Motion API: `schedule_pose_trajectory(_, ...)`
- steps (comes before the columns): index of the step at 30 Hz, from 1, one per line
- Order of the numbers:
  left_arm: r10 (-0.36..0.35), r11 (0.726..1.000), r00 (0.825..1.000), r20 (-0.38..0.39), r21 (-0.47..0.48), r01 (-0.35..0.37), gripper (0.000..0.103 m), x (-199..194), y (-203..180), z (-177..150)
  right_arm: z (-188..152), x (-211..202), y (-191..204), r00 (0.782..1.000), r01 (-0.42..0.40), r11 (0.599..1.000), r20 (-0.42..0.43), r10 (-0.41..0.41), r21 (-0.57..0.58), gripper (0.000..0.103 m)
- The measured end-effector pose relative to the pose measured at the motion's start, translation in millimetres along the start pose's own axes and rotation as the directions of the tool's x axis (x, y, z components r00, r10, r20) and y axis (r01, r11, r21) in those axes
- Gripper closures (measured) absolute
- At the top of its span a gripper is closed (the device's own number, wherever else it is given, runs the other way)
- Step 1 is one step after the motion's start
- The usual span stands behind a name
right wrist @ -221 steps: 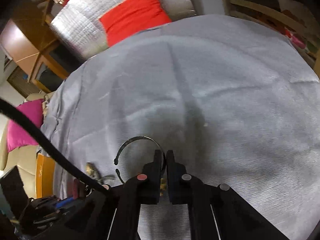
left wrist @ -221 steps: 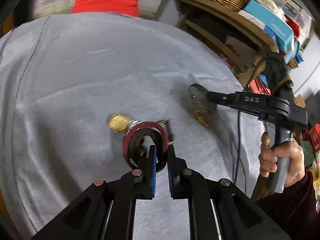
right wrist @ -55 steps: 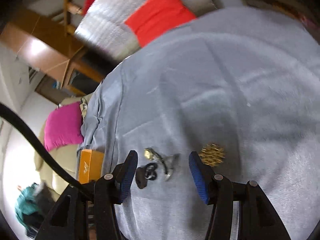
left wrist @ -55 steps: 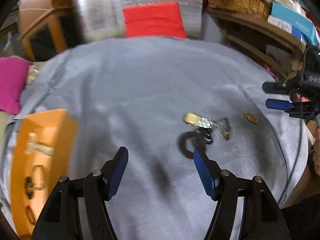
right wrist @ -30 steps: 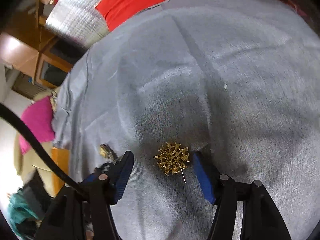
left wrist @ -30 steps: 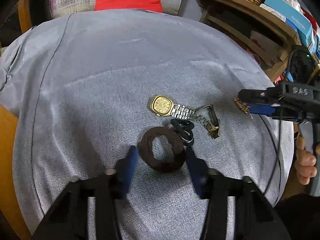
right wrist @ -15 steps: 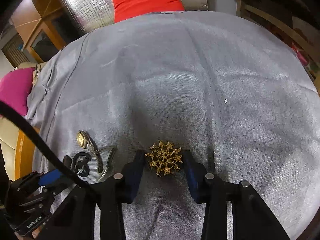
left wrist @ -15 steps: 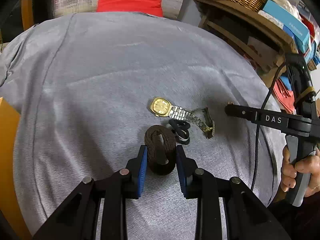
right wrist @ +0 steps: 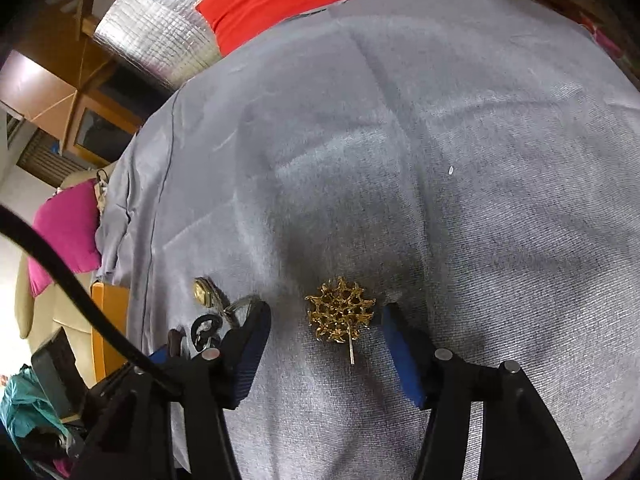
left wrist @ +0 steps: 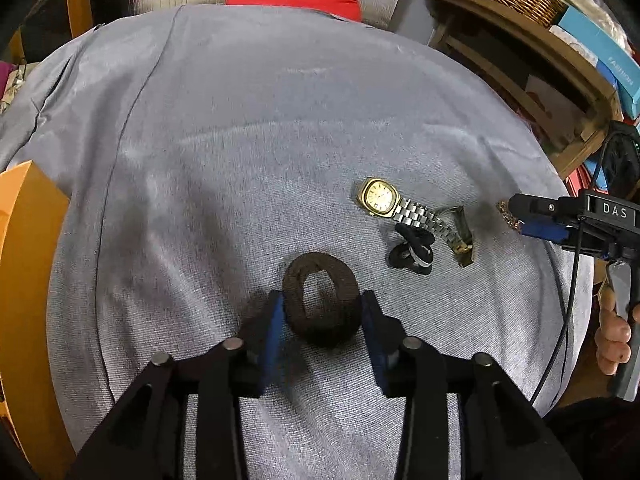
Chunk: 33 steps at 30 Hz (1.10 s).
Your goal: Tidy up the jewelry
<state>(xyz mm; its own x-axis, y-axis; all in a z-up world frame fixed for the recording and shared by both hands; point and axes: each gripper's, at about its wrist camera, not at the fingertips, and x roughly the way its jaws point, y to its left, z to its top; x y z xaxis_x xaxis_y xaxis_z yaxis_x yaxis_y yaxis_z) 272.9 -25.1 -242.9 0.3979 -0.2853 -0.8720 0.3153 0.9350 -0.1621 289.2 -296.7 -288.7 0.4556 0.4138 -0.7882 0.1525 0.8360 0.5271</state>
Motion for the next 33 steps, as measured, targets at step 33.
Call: schedule_pose_trajectory(33, 0.235, 0.966, 0.968, 0.089, 0.093, -0.243, 0.046, -10.1, -23.9, -10.4, -7.4, 19.5, 30.7, 0.972, 0.215, 0.970, 0.117, -0.202, -0.116, 0.054)
